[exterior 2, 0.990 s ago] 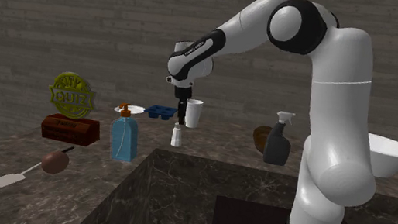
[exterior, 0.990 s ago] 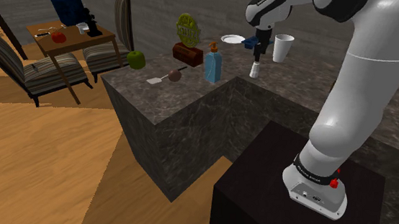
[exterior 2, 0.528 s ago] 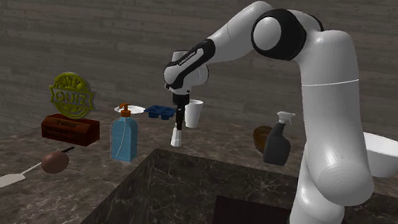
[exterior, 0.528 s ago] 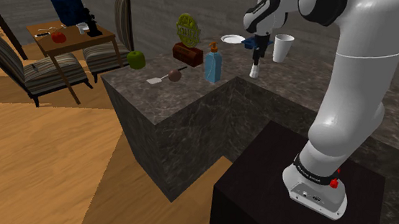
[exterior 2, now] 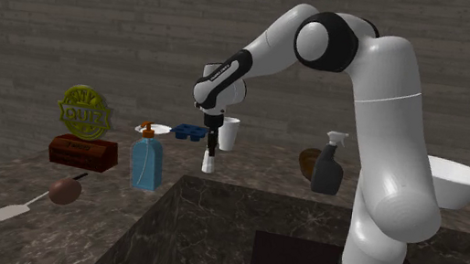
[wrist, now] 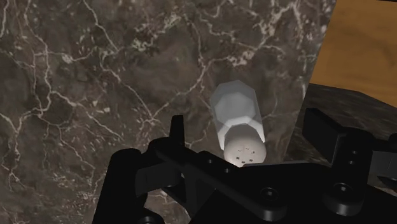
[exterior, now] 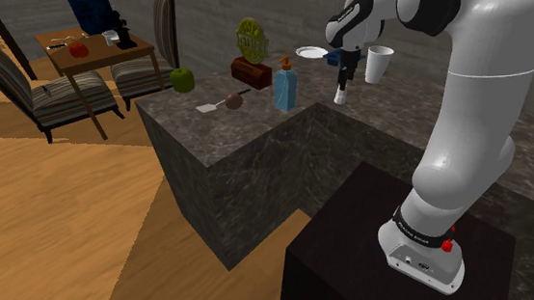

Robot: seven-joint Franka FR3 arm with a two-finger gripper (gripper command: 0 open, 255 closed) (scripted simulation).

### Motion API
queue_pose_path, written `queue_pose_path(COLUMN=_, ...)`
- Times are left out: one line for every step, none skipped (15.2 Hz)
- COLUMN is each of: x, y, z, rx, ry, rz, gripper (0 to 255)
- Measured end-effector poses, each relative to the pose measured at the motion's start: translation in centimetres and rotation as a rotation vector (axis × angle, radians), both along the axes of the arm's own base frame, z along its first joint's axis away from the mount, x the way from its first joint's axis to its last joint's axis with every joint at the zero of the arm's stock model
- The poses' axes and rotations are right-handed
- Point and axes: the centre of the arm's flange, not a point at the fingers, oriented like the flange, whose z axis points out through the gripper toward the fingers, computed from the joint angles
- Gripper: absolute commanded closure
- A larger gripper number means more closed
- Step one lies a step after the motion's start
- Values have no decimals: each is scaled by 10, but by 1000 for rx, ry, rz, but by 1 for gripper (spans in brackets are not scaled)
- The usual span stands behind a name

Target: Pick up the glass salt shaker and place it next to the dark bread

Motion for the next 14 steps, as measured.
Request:
queue_pose_path(x=0, y=0, z=0, rx=0, ry=0, rz=0, gripper=255)
queue_pose_path(x=0, y=0, z=0, rx=0, ry=0, rz=0, gripper=255)
queue_pose_path(x=0, y=0, z=0, rx=-1, ry=-1, rz=0, gripper=255)
queue_pose_path(x=0, y=0, z=0, rx=-1, ry=-1, rz=0, gripper=255)
queue_pose_path(x=0, y=0, z=0, rx=0, ry=-1, rz=0, gripper=255)
queue_pose_path(x=0, y=0, z=0, rx=0, ry=-1, rz=0, gripper=255)
queue_pose_path(x=0, y=0, z=0, rx=-1, ry=-1, rz=0, gripper=255)
queue_pose_path(x=0, y=0, z=1, rx=-1, ry=-1, rz=0, gripper=255)
queue_pose_path(x=0, y=0, z=1, rx=-1, ry=-1, rz=0, gripper=255)
queue_pose_path(x=0, y=0, z=1, rx=-1, ry=-1, rz=0, gripper=255)
queue_pose_path(x=0, y=0, z=1, rx=-1, ry=-1, rz=0, gripper=255)
queue_pose_path(x=0, y=0, z=2, rx=0, ry=0, rz=0, gripper=255)
queue_pose_path(x=0, y=0, z=6, rx=0, ry=0, rz=0, gripper=255)
queue_pose_path(x=0, y=1, z=10, rx=0, ry=0, rz=0, gripper=255)
